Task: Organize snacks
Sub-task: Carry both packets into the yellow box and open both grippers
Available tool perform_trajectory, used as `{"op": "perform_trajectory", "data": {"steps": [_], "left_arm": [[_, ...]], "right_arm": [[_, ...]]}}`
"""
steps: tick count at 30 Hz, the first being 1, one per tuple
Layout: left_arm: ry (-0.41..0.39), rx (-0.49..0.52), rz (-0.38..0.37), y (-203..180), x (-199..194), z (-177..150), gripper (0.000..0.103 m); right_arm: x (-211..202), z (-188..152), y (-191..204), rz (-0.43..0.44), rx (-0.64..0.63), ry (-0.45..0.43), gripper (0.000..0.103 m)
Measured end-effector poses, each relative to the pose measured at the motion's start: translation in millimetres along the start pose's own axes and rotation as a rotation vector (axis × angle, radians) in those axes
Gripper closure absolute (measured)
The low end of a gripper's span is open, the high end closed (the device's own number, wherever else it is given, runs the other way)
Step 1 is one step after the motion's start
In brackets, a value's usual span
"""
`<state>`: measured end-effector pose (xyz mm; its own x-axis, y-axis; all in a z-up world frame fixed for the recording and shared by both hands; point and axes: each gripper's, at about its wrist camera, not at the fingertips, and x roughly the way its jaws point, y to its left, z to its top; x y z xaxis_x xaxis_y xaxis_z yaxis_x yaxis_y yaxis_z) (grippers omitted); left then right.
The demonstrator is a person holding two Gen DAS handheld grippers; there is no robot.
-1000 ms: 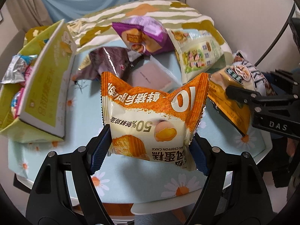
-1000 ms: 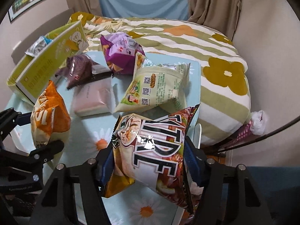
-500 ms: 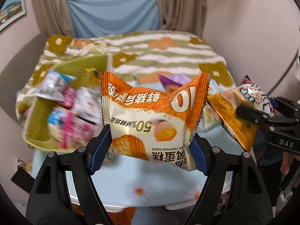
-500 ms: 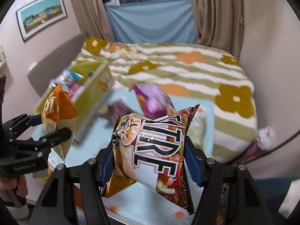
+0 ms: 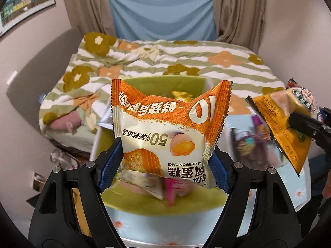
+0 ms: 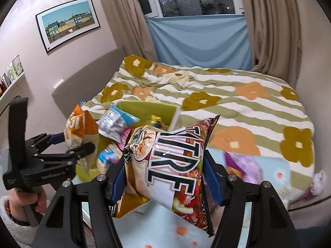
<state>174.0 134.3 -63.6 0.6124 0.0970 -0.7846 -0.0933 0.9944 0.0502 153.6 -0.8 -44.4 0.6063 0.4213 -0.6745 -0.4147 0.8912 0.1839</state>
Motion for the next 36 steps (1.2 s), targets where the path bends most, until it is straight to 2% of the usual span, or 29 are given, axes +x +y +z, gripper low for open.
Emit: {"op": "perform_trajectory", "data": {"steps": [2, 4, 6, 10, 17, 24, 31, 32, 34, 35, 36], "left_arm": [[0.026, 0.000, -0.009, 15.5, 15.2, 2.2, 0.024], [0.051, 0.019, -0.012, 23.1, 34.1, 3.2, 0.019], [0.075, 0.044, -0.021, 27.5, 47.1, 1.2, 0.000], [0.074, 0.025, -0.065, 39.7, 50.6, -8.2, 0.000], [0.078, -0.031, -0.066, 56.5, 38.3, -23.2, 0.000], [0.081, -0.087, -0.039, 65.7, 39.6, -22.2, 0.000], [0.074, -0.088, 0.000, 63.4, 50.5, -10.1, 0.000], [0.077, -0.092, -0.001, 63.6, 52.8, -9.7, 0.000], [0.090, -0.104, -0.006, 64.6, 59.6, -9.5, 0.000], [0.097, -0.107, -0.006, 65.0, 62.6, -9.4, 0.000], [0.101, -0.108, -0.003, 65.0, 65.3, -9.5, 0.000]], "right_arm": [[15.1, 8.3, 12.3, 0.005, 0.008, 0.009, 0.042], [31.3, 14.1, 25.0, 0.001, 0.026, 0.024, 0.042], [45.8, 15.8, 33.7, -0.004, 0.043, 0.038, 0.042], [67.1, 13.3, 45.2, -0.017, 0.056, 0.072, 0.042], [85.0, 10.3, 51.8, -0.031, 0.083, 0.118, 0.041], [103.5, 32.6, 55.4, -0.003, 0.058, 0.115, 0.041], [141.9, 61.2, 59.2, 0.021, 0.017, 0.137, 0.038], [150.0, 65.1, 59.8, 0.031, 0.012, 0.135, 0.035], [161.5, 69.2, 59.9, 0.048, 0.011, 0.139, 0.015], [166.4, 70.5, 60.0, 0.059, 0.008, 0.145, 0.003], [169.8, 70.2, 60.4, 0.066, -0.001, 0.147, 0.000]]}}
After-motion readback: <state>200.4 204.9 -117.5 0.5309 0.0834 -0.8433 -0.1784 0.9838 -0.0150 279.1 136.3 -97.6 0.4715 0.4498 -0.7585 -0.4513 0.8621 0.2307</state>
